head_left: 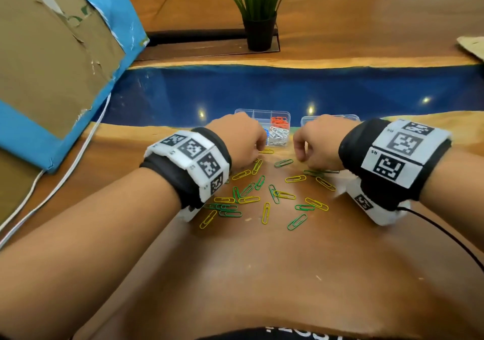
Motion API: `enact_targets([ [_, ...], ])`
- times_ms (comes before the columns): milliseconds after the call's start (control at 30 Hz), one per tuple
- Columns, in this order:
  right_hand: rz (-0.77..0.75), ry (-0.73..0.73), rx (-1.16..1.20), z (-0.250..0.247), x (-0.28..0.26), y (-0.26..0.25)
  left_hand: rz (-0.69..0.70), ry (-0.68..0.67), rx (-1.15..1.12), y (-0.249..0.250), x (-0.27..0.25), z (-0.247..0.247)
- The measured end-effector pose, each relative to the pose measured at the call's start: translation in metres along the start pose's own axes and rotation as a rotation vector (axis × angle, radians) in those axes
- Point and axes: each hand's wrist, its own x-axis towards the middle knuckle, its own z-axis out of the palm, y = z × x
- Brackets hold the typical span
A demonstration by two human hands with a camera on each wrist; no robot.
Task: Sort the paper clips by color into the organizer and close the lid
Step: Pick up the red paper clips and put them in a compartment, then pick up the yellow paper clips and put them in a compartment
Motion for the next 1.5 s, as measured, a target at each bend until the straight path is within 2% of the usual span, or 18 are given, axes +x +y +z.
enact_targets([
  [167,-0.038,0.034,0.145,0.001,-0.007,0.003,0.02,-0.009,0.236,0.011,0.009,0.005],
  [267,-0.048,0.005,0.431,0.0,-0.014,0.003,-0.02,-0.003,0.277,0.017,0.011,0.004],
  [333,-0.044,-0.021,0.525,0.002,-0.018,0.002,-0.036,-0.002,0.279,0.019,0.012,0.003],
  [667,-0.062,-0.001,0.158,0.018,-0.022,-0.003,-0.044,-0.032,0.248,0.026,0.01,-0.001],
  [867,-0.03,-0.039,0.139,0.019,-0.025,-0.01,-0.016,-0.058,0.184,0.026,0.007,-0.001],
  [967,-0.053,-0.035,0.141,0.019,-0.029,-0.011,0.005,-0.015,0.063,0.02,0.005,0.001],
  [1133,-0.065,0.008,0.461,0.011,-0.033,0.006,0.118,0.121,-0.153,0.013,0.0,0.002],
  [1267,-0.03,0.036,0.765,0.009,-0.03,0.019,0.04,0.166,-0.199,0.002,0.002,0.003],
  [1367,0.044,-0.015,0.99,0.011,-0.027,0.025,-0.016,0.093,-0.142,0.001,0.005,0.002],
  [1500,0.097,-0.105,1.321,0.013,-0.025,0.03,0.087,0.006,-0.022,0.019,0.013,0.002],
])
